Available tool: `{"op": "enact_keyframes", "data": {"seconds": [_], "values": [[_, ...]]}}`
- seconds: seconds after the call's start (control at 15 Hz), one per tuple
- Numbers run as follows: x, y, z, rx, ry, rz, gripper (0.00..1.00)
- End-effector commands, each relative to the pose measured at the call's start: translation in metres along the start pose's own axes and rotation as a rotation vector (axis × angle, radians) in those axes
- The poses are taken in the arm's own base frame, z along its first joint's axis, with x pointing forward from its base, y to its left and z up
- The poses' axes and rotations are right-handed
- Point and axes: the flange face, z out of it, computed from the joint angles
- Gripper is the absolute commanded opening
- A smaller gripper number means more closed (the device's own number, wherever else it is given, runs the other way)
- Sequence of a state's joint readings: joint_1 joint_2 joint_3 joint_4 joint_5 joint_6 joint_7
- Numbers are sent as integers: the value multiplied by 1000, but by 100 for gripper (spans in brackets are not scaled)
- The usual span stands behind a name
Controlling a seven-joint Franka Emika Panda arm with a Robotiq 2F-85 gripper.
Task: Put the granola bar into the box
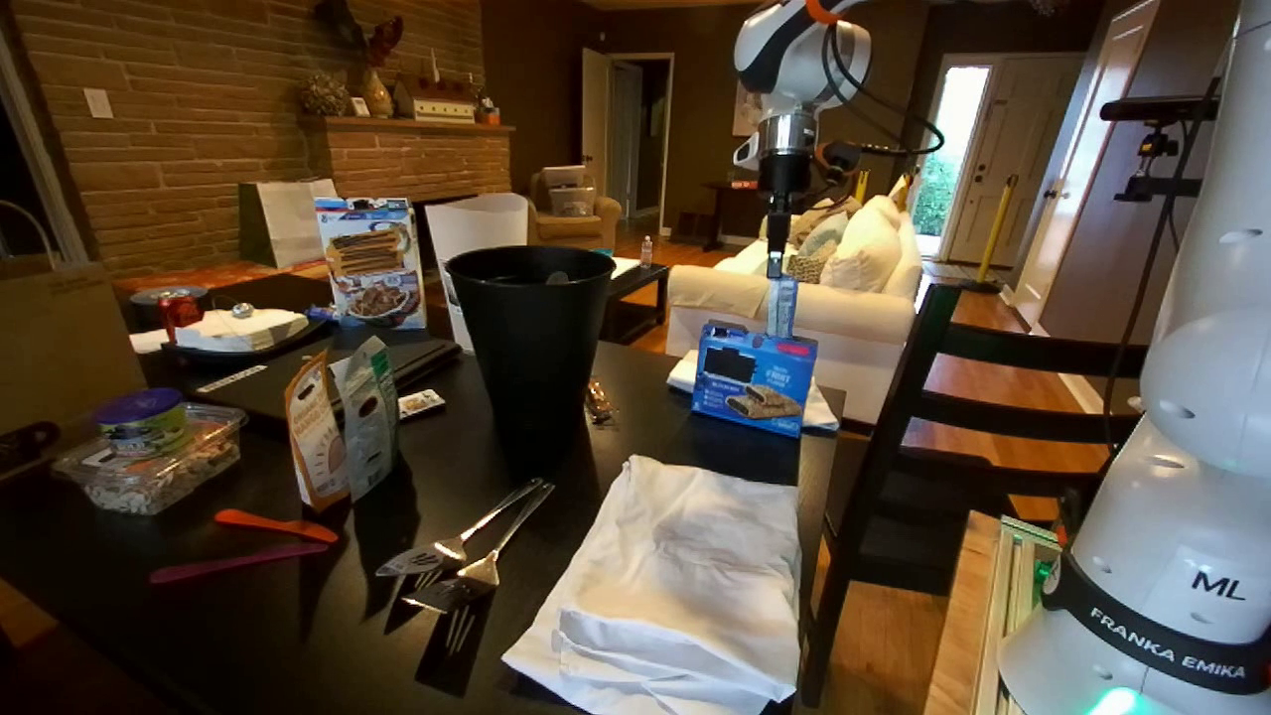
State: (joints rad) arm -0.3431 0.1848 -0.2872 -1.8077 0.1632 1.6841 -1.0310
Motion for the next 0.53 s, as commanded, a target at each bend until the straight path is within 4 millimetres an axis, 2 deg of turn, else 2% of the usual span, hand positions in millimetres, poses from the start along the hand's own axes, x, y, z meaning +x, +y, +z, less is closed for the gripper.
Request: {"op": "enact_keyframes", "data": {"seconds": [0.0, 0.47], "values": [[-2, 7, -7, 32, 12, -24, 0], [-1, 19, -3, 55, 28, -33, 0]]}}
